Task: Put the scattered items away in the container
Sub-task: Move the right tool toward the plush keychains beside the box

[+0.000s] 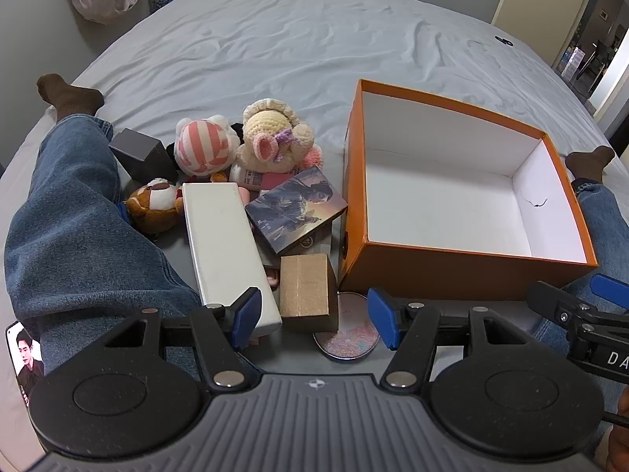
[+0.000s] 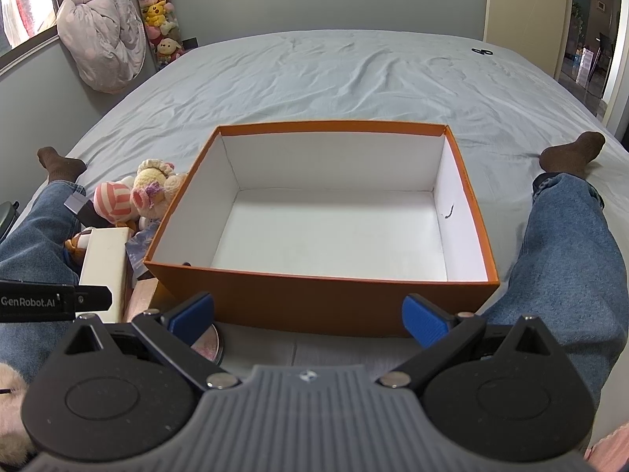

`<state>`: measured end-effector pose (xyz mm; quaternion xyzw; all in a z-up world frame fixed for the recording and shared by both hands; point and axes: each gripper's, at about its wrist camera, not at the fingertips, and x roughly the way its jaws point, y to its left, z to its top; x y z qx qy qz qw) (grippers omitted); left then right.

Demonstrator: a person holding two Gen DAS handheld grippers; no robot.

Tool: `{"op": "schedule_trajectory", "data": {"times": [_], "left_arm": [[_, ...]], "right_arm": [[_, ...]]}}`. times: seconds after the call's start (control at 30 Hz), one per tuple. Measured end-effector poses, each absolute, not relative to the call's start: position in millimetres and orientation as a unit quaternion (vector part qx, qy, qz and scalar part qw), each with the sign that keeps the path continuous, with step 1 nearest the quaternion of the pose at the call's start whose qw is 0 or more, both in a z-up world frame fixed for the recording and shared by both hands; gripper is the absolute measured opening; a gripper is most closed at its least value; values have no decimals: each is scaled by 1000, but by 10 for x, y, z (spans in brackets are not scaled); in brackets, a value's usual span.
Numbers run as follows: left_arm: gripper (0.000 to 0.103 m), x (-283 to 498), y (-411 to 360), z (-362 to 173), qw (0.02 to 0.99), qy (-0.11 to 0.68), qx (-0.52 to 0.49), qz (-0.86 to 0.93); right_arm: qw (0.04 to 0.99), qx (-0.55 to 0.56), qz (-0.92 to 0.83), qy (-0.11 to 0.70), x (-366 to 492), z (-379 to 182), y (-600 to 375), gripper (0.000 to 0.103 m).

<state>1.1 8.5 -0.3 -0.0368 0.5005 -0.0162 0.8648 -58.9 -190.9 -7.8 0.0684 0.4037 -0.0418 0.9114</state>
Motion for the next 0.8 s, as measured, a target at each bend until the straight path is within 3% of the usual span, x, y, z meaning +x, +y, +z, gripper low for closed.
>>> {"op": "schedule_trajectory", "data": {"times": [0.5,0.73,0.8], "left_arm": [[71,57,142,4,864,501,-45,-16],[71,225,438,158,871,485,-72,-32],[71,310,550,231,879,472,-62,-36]], "right_arm": [[912,69,-38,402,-561,-57,-1912,103],[932,53,28,357,-404,115,-1901,101],[934,47,52,351,-269,154,-1876,95]]}}
